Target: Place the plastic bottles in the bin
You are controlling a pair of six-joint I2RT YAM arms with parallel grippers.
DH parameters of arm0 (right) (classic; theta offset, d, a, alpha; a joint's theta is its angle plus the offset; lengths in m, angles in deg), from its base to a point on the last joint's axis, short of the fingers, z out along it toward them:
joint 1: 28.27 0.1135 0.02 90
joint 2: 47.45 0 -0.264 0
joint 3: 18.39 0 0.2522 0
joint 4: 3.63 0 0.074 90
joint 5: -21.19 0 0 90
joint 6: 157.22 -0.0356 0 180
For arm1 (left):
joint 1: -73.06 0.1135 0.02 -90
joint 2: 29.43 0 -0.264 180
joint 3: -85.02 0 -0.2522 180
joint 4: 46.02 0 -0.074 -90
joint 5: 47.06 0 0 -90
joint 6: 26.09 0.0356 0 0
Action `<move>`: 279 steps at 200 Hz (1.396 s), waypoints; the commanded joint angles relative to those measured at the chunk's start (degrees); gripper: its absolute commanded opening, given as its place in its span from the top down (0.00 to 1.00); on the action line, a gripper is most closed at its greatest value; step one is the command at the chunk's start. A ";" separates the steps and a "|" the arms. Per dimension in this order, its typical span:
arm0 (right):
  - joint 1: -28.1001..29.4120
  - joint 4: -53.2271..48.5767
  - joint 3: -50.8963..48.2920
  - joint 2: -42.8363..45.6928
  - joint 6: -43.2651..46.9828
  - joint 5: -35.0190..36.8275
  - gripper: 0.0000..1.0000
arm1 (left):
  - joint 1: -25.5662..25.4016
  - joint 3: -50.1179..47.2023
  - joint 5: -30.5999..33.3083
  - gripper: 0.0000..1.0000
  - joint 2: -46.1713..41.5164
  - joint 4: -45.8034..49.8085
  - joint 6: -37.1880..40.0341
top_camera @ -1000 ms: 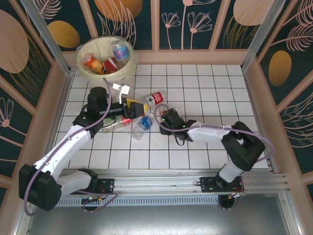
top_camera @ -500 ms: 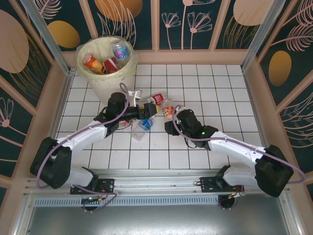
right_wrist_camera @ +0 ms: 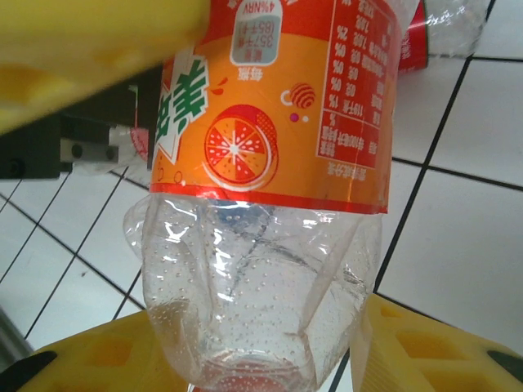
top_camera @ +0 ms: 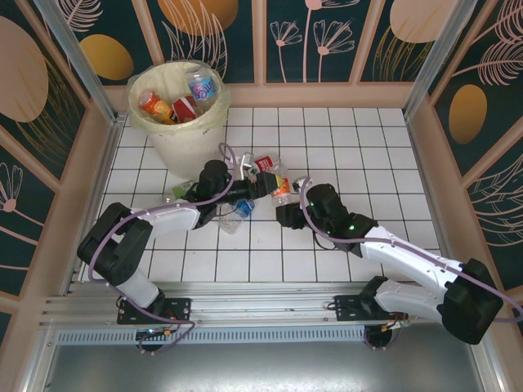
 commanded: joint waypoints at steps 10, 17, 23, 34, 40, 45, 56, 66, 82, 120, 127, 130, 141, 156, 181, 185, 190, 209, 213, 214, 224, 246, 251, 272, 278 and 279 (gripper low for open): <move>-0.45 1.74 -1.11 1.29 1.39 -3.90 0.52 | -0.35 0.67 -3.32 0.05 1.12 -8.81 -2.23; -0.58 1.91 -1.26 1.25 1.43 -4.40 0.52 | -0.43 0.56 -3.64 0.05 1.27 -9.43 -2.51; -0.71 2.22 -1.35 1.39 1.39 -4.94 0.52 | -0.46 0.47 -3.88 0.06 1.32 -9.94 -2.69; -0.98 2.61 -1.47 1.58 1.39 -5.73 0.52 | -0.44 0.47 -4.17 0.07 1.41 -10.11 -2.69; -1.11 2.74 -1.51 1.76 1.47 -6.20 0.52 | -0.46 0.47 -4.13 0.08 1.41 -9.96 -2.68; -1.14 2.94 -1.64 1.85 1.48 -6.46 0.52 | -0.46 0.56 -4.21 0.08 1.41 -9.97 -2.76; -1.32 3.24 -1.77 2.27 1.48 -6.97 0.52 | -0.40 0.73 -4.20 0.09 1.49 -9.47 -2.69; -1.41 3.35 -1.90 2.56 1.48 -7.21 0.52 | -0.43 1.16 -4.25 0.10 1.66 -8.66 -2.51; -1.58 3.40 -1.95 2.83 1.57 -7.38 0.52 | -0.44 1.61 -4.19 0.10 1.85 -7.68 -2.27; -1.94 3.70 -2.03 3.24 1.48 -8.16 0.53 | -0.51 2.20 -4.14 0.10 2.02 -5.95 -1.27; -1.94 3.75 -2.14 3.24 1.48 -8.34 0.53 | -0.55 2.16 -4.09 0.11 2.02 -5.96 -1.28; -2.02 3.76 -2.12 3.14 1.52 -8.42 0.53 | -0.50 2.19 -4.09 0.12 2.08 -6.04 -1.35; -2.03 3.80 -2.04 3.16 1.62 -8.70 0.53 | -0.52 2.31 -4.27 0.16 2.02 -6.15 -1.54; -2.04 3.85 -2.03 3.00 1.81 -9.01 0.53 | -0.55 2.50 -4.40 0.19 1.86 -6.24 -1.87; -2.12 3.83 -2.08 3.01 1.92 -9.06 0.52 | -0.51 2.88 -4.31 0.26 1.35 -6.09 -2.13; -2.12 3.85 -2.12 3.05 1.95 -9.06 0.52 | -0.52 2.93 -4.17 0.27 1.25 -5.81 -2.06; -2.12 3.85 -2.12 3.06 2.01 -9.10 0.52 | -0.54 3.01 -4.02 0.28 1.08 -5.59 -1.81; -2.20 3.92 -2.05 3.27 2.01 -9.15 0.52 | -0.55 3.47 -3.65 0.34 0.57 -4.24 -1.09; -2.21 3.90 -2.03 3.34 2.01 -9.17 0.52 | -0.50 3.46 -3.65 0.35 0.54 -4.14 -0.88; -2.17 3.92 -2.03 3.35 2.01 -9.16 0.52 | -0.54 3.46 -3.65 0.36 0.49 -4.14 -0.86; -2.21 3.94 -2.12 3.49 2.01 -9.15 0.52 | -0.55 3.47 -3.72 0.37 0.32 -4.06 -0.75; -2.25 3.99 -2.29 4.03 1.85 -9.23 0.48 | -0.52 3.59 -3.45 0.41 -0.51 -3.40 -0.16; -2.30 4.03 -2.35 4.29 1.83 -9.26 0.44 | -0.50 3.74 -3.18 0.41 -0.88 -2.77 0.11; -2.30 4.05 -2.88 6.10 1.59 -9.41 0.31 | -0.48 6.06 -1.22 0.42 -2.52 3.57 3.79; -2.28 4.07 -3.06 6.89 1.52 -9.48 0.27 | -0.42 7.18 -0.72 0.42 -3.08 5.71 5.13; -2.29 4.05 -3.12 7.01 1.55 -9.49 0.27 | -0.45 7.43 -0.56 0.42 -3.16 6.28 5.35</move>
